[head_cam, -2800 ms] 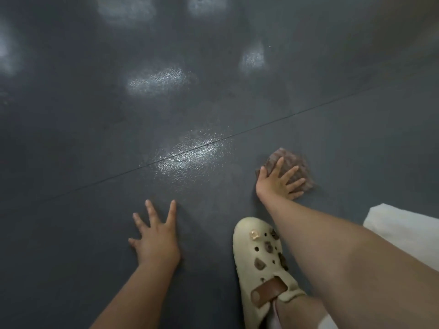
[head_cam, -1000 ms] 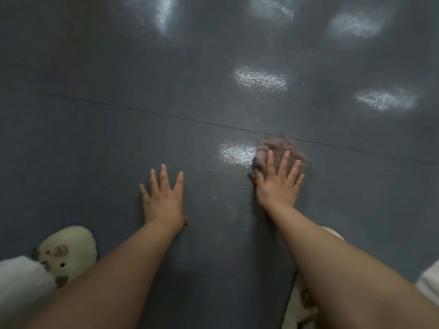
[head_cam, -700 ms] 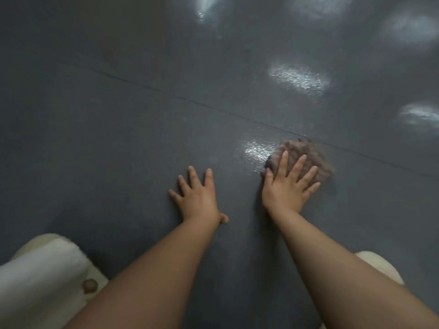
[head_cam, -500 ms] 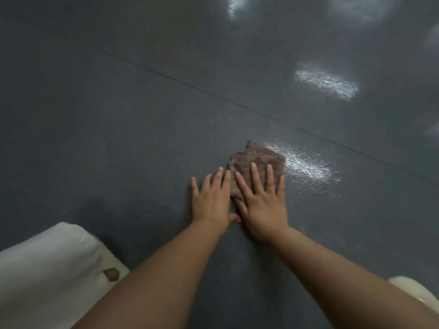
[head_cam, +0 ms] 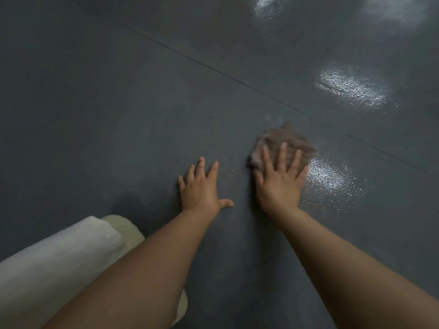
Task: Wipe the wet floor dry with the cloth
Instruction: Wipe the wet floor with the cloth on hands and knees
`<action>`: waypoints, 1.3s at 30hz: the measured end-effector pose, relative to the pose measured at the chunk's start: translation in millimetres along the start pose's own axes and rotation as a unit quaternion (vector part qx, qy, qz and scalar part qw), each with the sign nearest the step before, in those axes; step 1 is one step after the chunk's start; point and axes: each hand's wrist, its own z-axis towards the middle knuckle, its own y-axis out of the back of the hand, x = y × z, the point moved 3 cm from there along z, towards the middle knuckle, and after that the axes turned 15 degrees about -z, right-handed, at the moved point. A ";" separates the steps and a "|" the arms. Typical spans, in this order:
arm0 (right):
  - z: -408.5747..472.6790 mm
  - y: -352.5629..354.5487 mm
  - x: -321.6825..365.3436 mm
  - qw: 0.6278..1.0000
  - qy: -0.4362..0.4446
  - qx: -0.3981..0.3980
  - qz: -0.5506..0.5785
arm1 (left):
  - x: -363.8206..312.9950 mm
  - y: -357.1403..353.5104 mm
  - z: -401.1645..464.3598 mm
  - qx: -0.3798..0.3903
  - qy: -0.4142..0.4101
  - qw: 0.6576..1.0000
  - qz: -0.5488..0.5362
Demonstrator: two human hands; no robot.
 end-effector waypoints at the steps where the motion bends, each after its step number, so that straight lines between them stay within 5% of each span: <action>1: -9.7 -4.4 9.5 0.997 0.075 -0.025 -0.024 | 3.1 1.5 0.1 -0.001 -0.007 1.000 -0.002; 3: -23.5 -12.3 11.8 0.980 0.183 -0.044 -0.071 | 9.3 4.7 1.0 0.004 -0.022 1.000 -0.002; 6: -14.7 -10.4 -14.5 0.966 0.228 -0.052 -0.110 | 16.9 10.7 4.4 0.003 -0.047 0.999 -0.010; 12: 31.6 10.4 -62.8 0.998 -0.049 0.006 -0.024 | 27.4 16.1 7.6 -0.023 -0.025 0.999 0.031; 18: 65.9 25.3 -24.9 0.992 -0.119 0.048 0.016 | 30.7 15.3 13.3 -0.017 0.081 0.996 -0.046; 22: 76.3 35.6 17.6 0.998 -0.058 0.039 -0.005 | 30.3 16.3 15.0 -0.024 0.088 0.993 -0.071; 27: 37.0 20.3 90.3 0.965 0.241 -0.020 -0.099 | 28.8 18.1 15.5 -0.012 0.104 0.989 -0.102; 29: 40.0 19.9 86.7 0.946 0.295 -0.020 -0.131 | 28.2 18.5 15.9 0.000 0.111 0.988 -0.110; 39: 156.0 65.1 89.6 0.988 0.120 -0.022 -0.093 | 26.3 20.4 19.0 0.034 0.120 0.982 -0.140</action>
